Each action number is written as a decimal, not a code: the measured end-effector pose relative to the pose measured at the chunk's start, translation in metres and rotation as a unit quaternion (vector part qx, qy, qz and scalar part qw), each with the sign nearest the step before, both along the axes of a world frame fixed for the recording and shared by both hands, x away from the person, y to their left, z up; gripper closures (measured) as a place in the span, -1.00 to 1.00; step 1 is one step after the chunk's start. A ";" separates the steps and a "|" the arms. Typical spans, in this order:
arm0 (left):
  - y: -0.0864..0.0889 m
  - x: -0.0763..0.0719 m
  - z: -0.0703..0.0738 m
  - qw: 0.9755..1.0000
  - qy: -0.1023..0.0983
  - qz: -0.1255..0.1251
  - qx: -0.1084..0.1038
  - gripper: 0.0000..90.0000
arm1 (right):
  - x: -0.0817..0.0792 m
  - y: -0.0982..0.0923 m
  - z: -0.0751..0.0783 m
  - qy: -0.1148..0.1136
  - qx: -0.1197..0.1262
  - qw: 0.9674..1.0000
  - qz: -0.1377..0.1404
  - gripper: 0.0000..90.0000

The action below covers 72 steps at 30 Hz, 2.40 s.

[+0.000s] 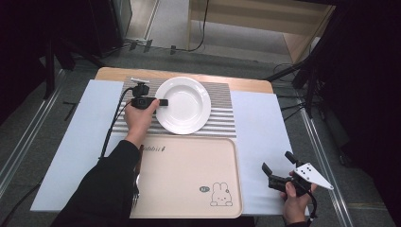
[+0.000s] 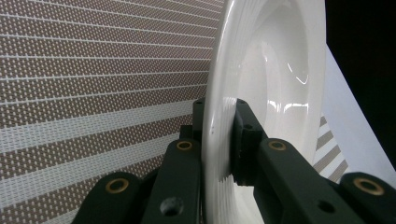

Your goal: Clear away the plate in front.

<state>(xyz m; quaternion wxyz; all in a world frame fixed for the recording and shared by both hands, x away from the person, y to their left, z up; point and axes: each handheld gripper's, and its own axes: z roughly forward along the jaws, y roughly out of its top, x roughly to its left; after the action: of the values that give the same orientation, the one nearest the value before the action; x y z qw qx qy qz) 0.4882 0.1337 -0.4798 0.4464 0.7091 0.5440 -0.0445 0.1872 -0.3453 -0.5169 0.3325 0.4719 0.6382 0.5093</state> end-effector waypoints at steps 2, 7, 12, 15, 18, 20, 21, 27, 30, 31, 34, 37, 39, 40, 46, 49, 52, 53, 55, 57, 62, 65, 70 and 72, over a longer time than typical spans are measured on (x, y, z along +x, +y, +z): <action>0.002 0.000 0.000 1.000 0.000 0.005 -0.006 0.82 | 0.000 0.000 0.000 0.000 0.000 1.000 0.000 -1.00; 0.008 -0.002 0.005 1.000 -0.005 0.009 -0.020 0.82 | 0.000 0.000 0.000 -0.001 -0.001 1.000 0.000 -1.00; 0.013 -0.006 0.011 0.999 -0.012 0.009 -0.029 0.82 | 0.000 0.000 0.000 -0.001 -0.001 1.000 0.000 -1.00; 0.016 -0.009 0.013 0.999 -0.012 0.007 -0.037 0.81 | 0.000 0.000 0.000 -0.001 -0.002 1.000 0.000 -1.00; 0.019 -0.012 0.014 0.999 -0.014 0.004 -0.039 0.81 | 0.000 0.001 0.000 -0.001 -0.002 1.000 0.000 -1.00; 0.021 -0.015 0.015 0.999 -0.015 0.002 -0.040 0.81 | 0.000 0.001 0.000 -0.001 -0.003 1.000 0.000 -1.00; 0.021 -0.016 0.015 0.999 -0.015 0.002 -0.041 0.81 | 0.000 0.001 0.000 -0.001 -0.004 1.000 0.001 -1.00; 0.026 -0.022 0.017 0.999 -0.015 -0.003 -0.050 0.81 | 0.000 0.001 0.000 -0.001 -0.006 1.000 0.000 -1.00; 0.028 -0.026 0.018 0.998 -0.016 -0.006 -0.052 0.81 | 0.000 0.001 0.000 -0.001 -0.007 1.000 0.000 -1.00; 0.028 -0.027 0.018 0.998 -0.018 -0.007 -0.053 0.81 | 0.001 0.001 0.000 -0.001 -0.007 1.000 0.000 -1.00; 0.028 -0.031 0.020 0.998 -0.017 -0.013 -0.055 0.81 | 0.000 0.001 0.000 -0.002 -0.007 1.000 -0.001 -1.00; 0.027 -0.035 0.021 0.998 -0.020 -0.017 -0.056 0.81 | 0.000 0.001 0.000 -0.004 -0.008 1.000 0.000 -1.00; 0.027 -0.037 0.020 0.998 -0.018 -0.022 -0.059 0.81 | 0.001 0.002 0.000 -0.004 -0.009 1.000 -0.001 -1.00; 0.027 -0.038 0.020 0.998 -0.017 -0.021 -0.061 0.81 | 0.001 0.002 0.000 -0.004 -0.009 1.000 -0.001 -1.00; 0.027 -0.045 0.021 0.998 -0.014 -0.025 -0.062 0.81 | 0.001 0.002 0.000 -0.004 -0.011 1.000 -0.001 -1.00; 0.029 -0.049 0.021 0.998 -0.014 -0.026 -0.064 0.81 | 0.001 0.003 0.000 -0.003 -0.012 1.000 -0.002 -1.00; 0.030 -0.053 0.021 0.997 -0.015 -0.028 -0.064 0.81 | 0.001 0.003 0.000 -0.004 -0.013 1.000 -0.002 -1.00; 0.030 -0.054 0.021 0.997 -0.016 -0.030 -0.063 0.81 | 0.001 0.003 -0.001 -0.005 -0.015 1.000 0.000 -1.00; 0.030 -0.056 0.021 0.997 -0.017 -0.030 -0.063 0.80 | 0.001 0.004 -0.001 -0.006 -0.019 1.000 0.000 -1.00; 0.031 -0.059 0.021 0.997 -0.016 -0.031 -0.067 0.80 | 0.001 0.004 -0.001 -0.005 -0.020 1.000 0.000 -1.00; 0.032 -0.067 0.021 0.997 -0.016 -0.035 -0.072 0.81 | 0.001 0.003 -0.001 -0.007 -0.019 1.000 -0.001 -1.00; 0.032 -0.071 0.021 0.996 -0.014 -0.039 -0.073 0.81 | 0.001 0.004 -0.001 -0.006 -0.019 1.000 -0.001 -1.00; 0.031 -0.079 0.018 0.996 -0.006 -0.052 -0.073 0.80 | 0.001 0.004 -0.001 -0.006 -0.020 1.000 -0.002 -1.00; 0.030 -0.082 0.017 0.996 -0.004 -0.055 -0.076 0.80 | 0.001 0.004 -0.001 -0.005 -0.020 1.000 -0.003 -1.00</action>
<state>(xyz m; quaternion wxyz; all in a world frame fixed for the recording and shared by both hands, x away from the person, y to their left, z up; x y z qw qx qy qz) 0.4066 0.1640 -0.4627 0.4980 0.7021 0.4977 -0.1068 0.1884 -0.3412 -0.5176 0.3469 0.4646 0.6449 0.4979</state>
